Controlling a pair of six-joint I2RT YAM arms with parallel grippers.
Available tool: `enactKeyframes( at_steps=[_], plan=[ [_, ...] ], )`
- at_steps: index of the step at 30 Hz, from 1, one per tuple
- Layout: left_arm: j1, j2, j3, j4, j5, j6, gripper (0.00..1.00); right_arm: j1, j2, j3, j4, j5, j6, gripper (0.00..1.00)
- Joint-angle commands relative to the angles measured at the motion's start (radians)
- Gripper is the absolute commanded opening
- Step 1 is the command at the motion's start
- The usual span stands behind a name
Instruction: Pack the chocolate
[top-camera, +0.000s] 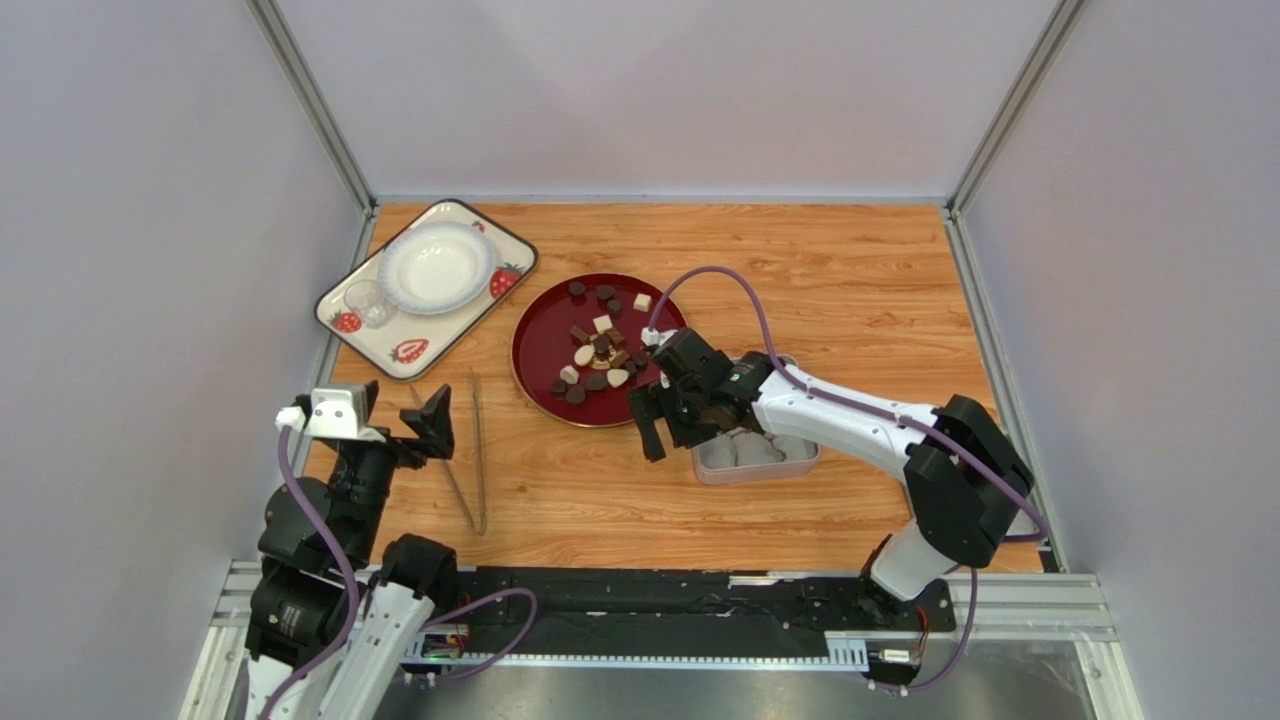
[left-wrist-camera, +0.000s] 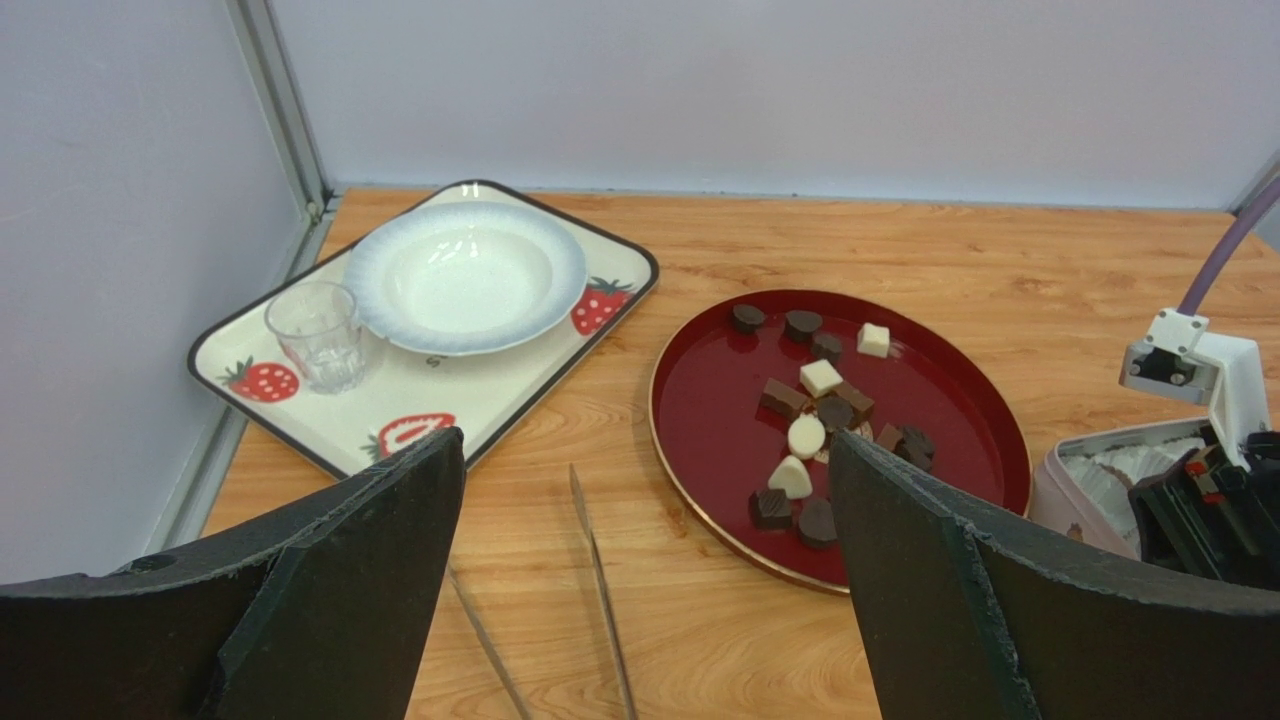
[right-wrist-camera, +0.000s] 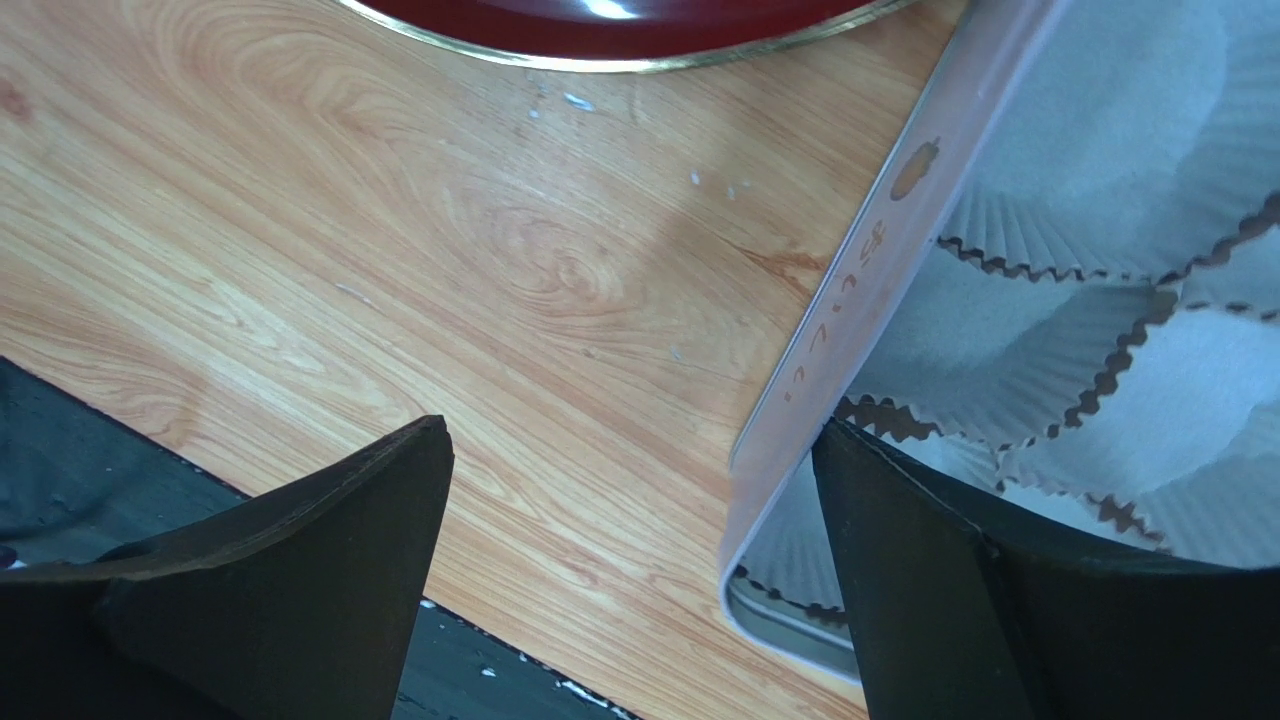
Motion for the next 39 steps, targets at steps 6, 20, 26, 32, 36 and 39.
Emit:
enactKeyframes(
  at_steps=[6,20,26,32,36,39],
  plan=[
    [-0.003,0.134,0.028,-0.006,0.017,-0.05,0.99,0.016,-0.026,0.116,0.024,0.148,0.004,0.94],
    [-0.003,0.524,0.091,-0.264,-0.046,-0.434,0.96,-0.134,-0.345,0.013,-0.029,0.245,-0.025,1.0],
    [-0.003,0.699,0.088,-0.244,0.032,-0.501,0.86,-0.252,-0.482,-0.089,-0.022,0.255,0.014,1.0],
    [-0.003,0.859,0.075,-0.181,0.068,-0.552,0.8,-0.401,-0.617,-0.188,0.02,0.246,0.067,1.0],
    [-0.008,0.942,0.07,-0.16,0.051,-0.567,0.76,-0.463,-0.667,-0.254,0.049,0.211,0.065,1.0],
    [-0.008,0.974,0.056,-0.152,-0.035,-0.598,0.7,-0.48,-0.684,-0.278,0.063,0.198,0.045,1.0]
  ],
)
